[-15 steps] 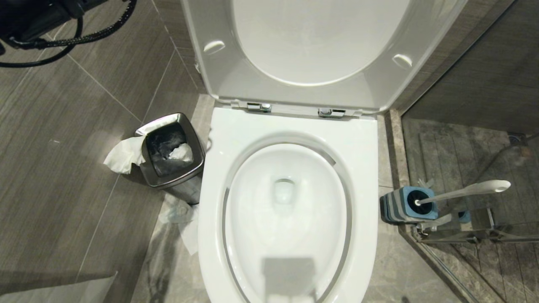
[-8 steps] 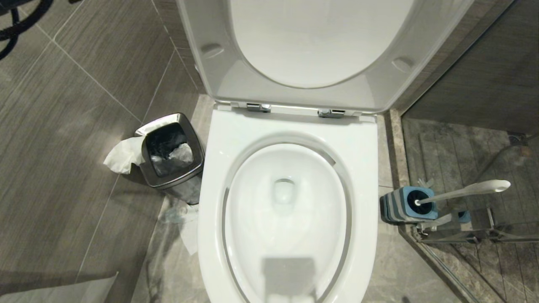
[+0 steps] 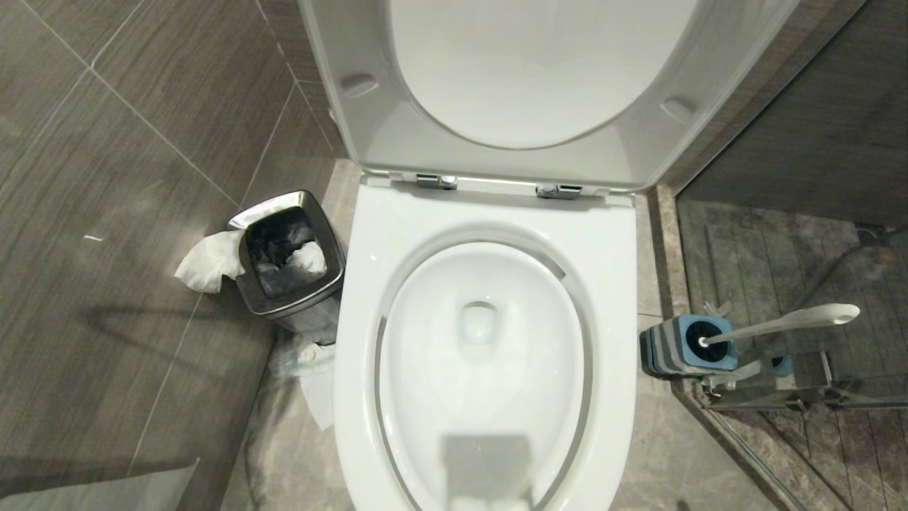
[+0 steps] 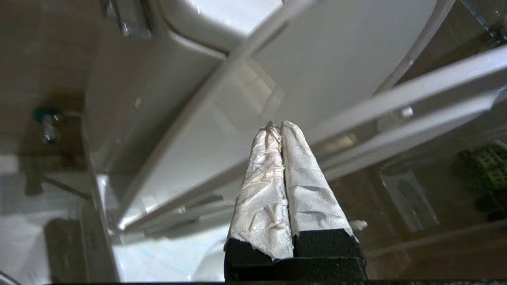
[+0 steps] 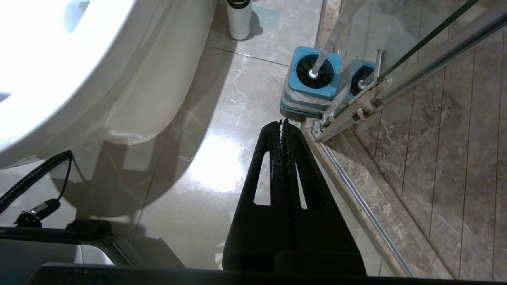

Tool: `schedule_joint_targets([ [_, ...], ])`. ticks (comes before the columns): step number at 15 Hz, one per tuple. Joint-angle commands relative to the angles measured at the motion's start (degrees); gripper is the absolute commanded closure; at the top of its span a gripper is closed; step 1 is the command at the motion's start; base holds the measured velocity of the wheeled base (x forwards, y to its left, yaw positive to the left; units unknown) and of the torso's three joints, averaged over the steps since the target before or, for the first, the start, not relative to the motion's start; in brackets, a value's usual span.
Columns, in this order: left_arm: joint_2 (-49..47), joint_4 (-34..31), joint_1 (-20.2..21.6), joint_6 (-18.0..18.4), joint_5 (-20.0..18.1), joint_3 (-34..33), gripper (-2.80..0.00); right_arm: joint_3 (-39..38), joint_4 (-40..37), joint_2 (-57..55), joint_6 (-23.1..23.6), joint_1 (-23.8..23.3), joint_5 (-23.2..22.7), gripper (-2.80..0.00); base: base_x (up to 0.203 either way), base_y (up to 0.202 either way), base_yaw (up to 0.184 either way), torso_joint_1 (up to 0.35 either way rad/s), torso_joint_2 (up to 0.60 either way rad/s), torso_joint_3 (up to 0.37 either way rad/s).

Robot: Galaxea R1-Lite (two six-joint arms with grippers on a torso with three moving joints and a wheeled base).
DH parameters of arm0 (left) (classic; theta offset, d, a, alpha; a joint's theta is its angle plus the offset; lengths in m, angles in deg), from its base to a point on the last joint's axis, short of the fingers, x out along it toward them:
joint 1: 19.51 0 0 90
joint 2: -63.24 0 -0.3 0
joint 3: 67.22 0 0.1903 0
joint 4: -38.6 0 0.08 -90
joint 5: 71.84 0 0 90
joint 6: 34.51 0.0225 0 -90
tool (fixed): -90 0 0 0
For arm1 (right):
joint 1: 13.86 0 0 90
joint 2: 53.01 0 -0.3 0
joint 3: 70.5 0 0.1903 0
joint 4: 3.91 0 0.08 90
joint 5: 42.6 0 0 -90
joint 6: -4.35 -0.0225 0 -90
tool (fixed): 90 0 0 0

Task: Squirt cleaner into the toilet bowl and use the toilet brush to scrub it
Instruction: Close the toilet lid

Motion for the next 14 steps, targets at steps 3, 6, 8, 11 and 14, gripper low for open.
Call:
schedule_joint_targets([
  [3,-13.68,3.85,1.83,3.25,2.68,13.43,0.0,-0.09,-0.02,0.06,0.02,0.01,-0.09,0.0,0.0,0.0,0.0,0.0,0.0,0.0],
  [6,-22.65,17.04,1.05,5.67,4.32,17.98,0.0,-0.09,-0.02,0.06,0.02,0.01,0.0,0.0,0.0,0.0,0.0,0.0,0.0,0.0],
  [8,-26.21,25.12,-0.08,6.21,5.67,18.35,0.0,-0.09,-0.02,0.06,0.02,0.01,0.0,0.0,0.0,0.0,0.0,0.0,0.0,0.0],
  [11,-28.8,30.66,-0.55,5.66,6.16,18.41,0.0,-0.09,-0.02,0.06,0.02,0.01,0.0,0.0,0.0,0.0,0.0,0.0,0.0,0.0],
  [14,-29.8,32.05,-1.09,5.62,6.08,18.41,0.0,-0.09,-0.02,0.06,0.02,0.01,0.0,0.0,0.0,0.0,0.0,0.0,0.0,0.0],
])
